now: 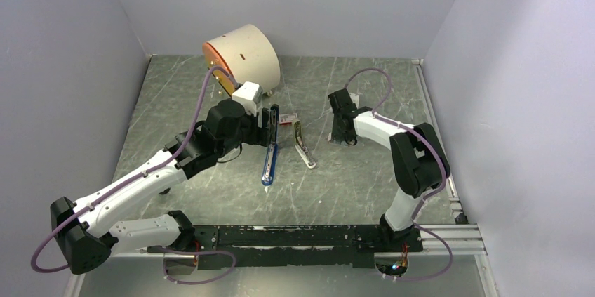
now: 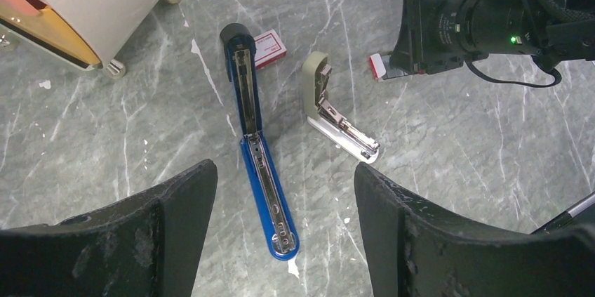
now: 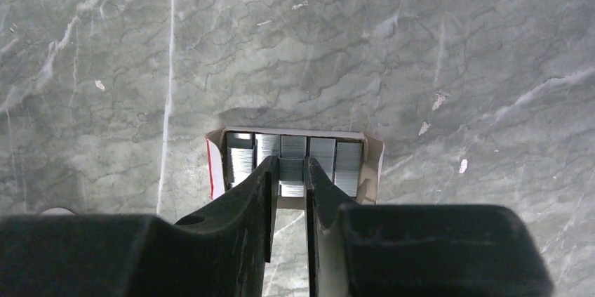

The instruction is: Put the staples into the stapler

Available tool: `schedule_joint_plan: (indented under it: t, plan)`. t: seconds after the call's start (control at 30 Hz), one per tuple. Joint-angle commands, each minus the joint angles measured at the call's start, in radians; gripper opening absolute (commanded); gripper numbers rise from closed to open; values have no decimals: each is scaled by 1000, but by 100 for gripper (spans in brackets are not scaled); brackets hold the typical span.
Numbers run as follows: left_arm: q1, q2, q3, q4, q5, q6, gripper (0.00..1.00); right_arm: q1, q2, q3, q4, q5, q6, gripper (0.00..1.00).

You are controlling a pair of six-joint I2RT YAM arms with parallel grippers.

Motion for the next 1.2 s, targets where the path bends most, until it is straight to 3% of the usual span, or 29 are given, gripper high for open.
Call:
schedule_joint_plan:
  t: [0.0,0.5,0.87,1.17]
  plan:
    - [1,-4,2,-2,-24,-7,76,-8,0,27,-8,33,8,21]
    - [2,0,5,-5,-47,-15,76,13,-174,-37,-53,-87,22,22]
    - [1,-7,-1,0,-42,-19,76,171,-319,-204,-121,-102,147,23]
    - [1,-13,-3,5,-34,-21,76,240,-296,-265,-140,-66,173,23]
